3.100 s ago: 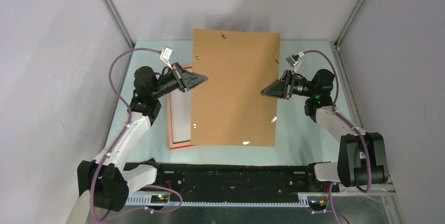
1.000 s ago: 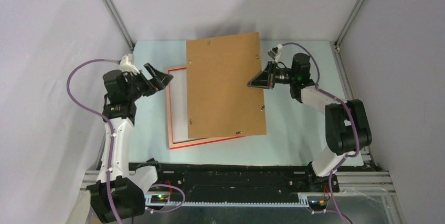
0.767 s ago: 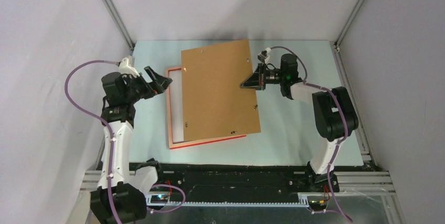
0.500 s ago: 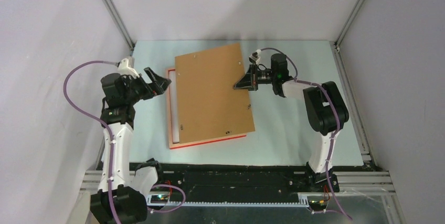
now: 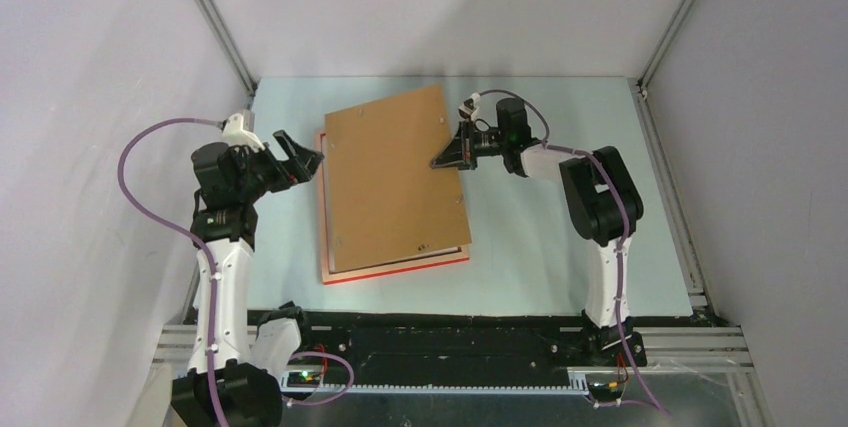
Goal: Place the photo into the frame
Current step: Place the photo frame item in the photo frame.
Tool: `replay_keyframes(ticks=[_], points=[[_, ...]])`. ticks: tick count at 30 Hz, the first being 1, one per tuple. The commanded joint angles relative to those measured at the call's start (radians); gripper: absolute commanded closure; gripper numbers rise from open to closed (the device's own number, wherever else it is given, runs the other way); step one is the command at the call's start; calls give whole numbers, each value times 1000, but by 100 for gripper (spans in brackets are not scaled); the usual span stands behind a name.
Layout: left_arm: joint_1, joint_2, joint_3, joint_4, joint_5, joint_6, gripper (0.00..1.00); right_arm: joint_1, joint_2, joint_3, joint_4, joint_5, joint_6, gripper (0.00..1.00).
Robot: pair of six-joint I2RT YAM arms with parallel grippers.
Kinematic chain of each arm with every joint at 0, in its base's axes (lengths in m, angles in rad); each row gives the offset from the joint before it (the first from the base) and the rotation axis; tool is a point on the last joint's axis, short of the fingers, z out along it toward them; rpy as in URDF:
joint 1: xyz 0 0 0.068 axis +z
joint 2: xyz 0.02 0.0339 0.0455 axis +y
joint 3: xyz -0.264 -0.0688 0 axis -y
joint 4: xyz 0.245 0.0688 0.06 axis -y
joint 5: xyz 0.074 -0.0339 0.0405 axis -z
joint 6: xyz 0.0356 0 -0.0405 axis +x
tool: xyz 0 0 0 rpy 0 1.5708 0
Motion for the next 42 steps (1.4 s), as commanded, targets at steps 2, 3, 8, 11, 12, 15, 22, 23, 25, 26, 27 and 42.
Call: replay_keyframes(ticks=[2, 3, 8, 11, 12, 15, 22, 23, 25, 26, 27, 42], points=[[10, -24, -7, 18, -25, 25, 0, 11, 41, 98, 41, -13, 27, 100], [9, -27, -8, 17, -28, 26, 0, 13, 46, 113, 40, -13, 29, 100], [9, -32, -15, 18, -36, 29, 0, 23, 97, 163, 37, -10, 40, 100], [10, -33, -14, 18, -37, 29, 0, 31, 118, 187, 35, -8, 43, 100], [9, -32, -14, 17, -37, 29, 0, 32, 128, 194, 37, -8, 47, 100], [9, -29, -13, 20, -37, 29, 0, 36, 148, 203, 42, -7, 52, 100], [10, -17, -12, 19, -34, 29, 0, 44, 184, 227, 44, -5, 53, 100], [9, -17, -12, 19, -32, 29, 0, 46, 191, 229, 45, -4, 52, 100], [9, -15, -13, 19, -31, 28, 0, 48, 201, 235, 45, -4, 54, 100], [9, -14, -13, 18, -30, 28, 0, 50, 206, 237, 46, -4, 55, 100], [10, -13, -12, 18, -30, 28, 0, 51, 210, 240, 46, -5, 55, 100], [10, -23, -22, 20, -32, 31, 0, 49, 231, 265, -31, -26, 0, 100]])
